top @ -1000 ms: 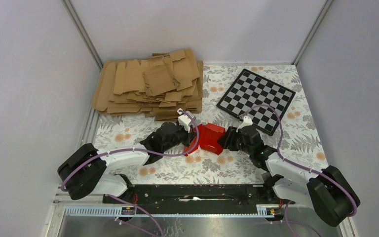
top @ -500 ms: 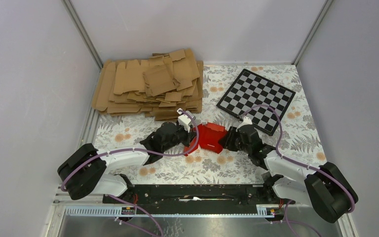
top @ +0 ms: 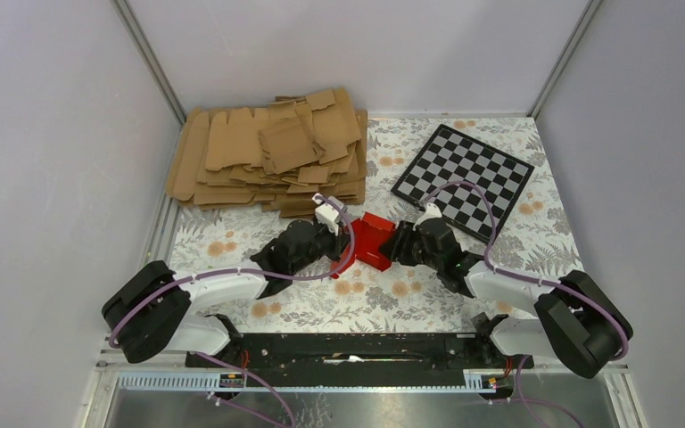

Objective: Fold the paper box

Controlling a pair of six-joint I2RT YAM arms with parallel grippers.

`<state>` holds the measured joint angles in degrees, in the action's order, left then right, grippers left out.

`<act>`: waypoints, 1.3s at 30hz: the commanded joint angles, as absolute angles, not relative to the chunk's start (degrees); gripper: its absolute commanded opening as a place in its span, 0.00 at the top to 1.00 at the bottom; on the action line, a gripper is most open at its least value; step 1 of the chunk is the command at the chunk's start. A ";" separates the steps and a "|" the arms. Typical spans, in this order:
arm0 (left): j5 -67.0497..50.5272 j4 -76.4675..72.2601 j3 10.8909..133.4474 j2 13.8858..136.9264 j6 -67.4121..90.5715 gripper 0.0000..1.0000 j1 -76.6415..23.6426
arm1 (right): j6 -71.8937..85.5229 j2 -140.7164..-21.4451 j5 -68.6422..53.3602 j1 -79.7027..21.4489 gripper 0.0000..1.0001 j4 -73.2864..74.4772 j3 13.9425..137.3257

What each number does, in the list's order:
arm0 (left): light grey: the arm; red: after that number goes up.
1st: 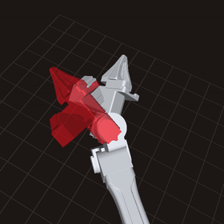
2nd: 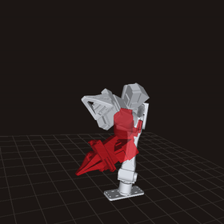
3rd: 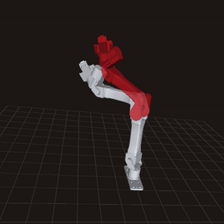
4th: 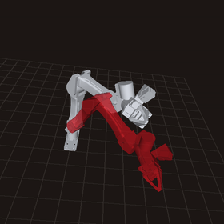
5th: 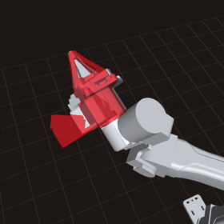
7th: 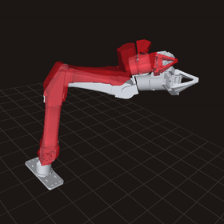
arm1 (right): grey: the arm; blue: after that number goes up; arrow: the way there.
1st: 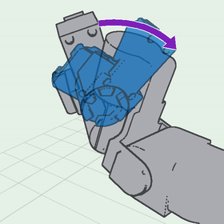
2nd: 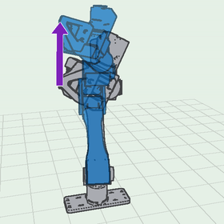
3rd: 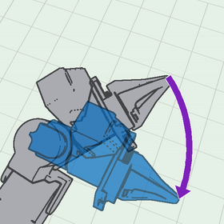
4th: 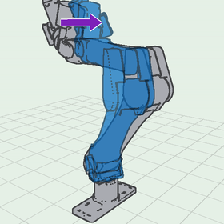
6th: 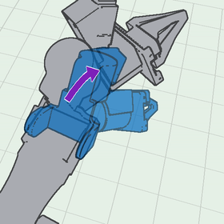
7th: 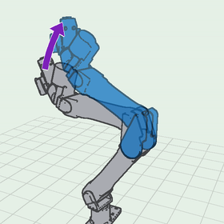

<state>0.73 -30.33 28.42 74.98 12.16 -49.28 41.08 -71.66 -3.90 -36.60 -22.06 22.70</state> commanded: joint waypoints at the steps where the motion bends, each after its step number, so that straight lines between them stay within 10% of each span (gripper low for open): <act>1: 1.53 -36.44 27.61 73.54 14.87 1.00 -48.98 | 41.70 -73.29 -3.58 -38.80 0.50 -29.61 26.14; 11: 2.97 -39.48 26.77 74.96 15.18 1.00 -48.88 | 32.68 -73.75 -0.75 -39.85 0.23 -37.69 20.05; 23: 1.87 -37.97 28.04 76.27 14.44 1.00 -48.90 | 35.74 -77.52 2.53 -40.72 0.14 -41.34 16.48; 39: 1.96 -37.52 28.04 75.74 14.15 1.00 -48.96 | 31.95 -47.56 5.69 -40.69 0.00 -40.76 2.19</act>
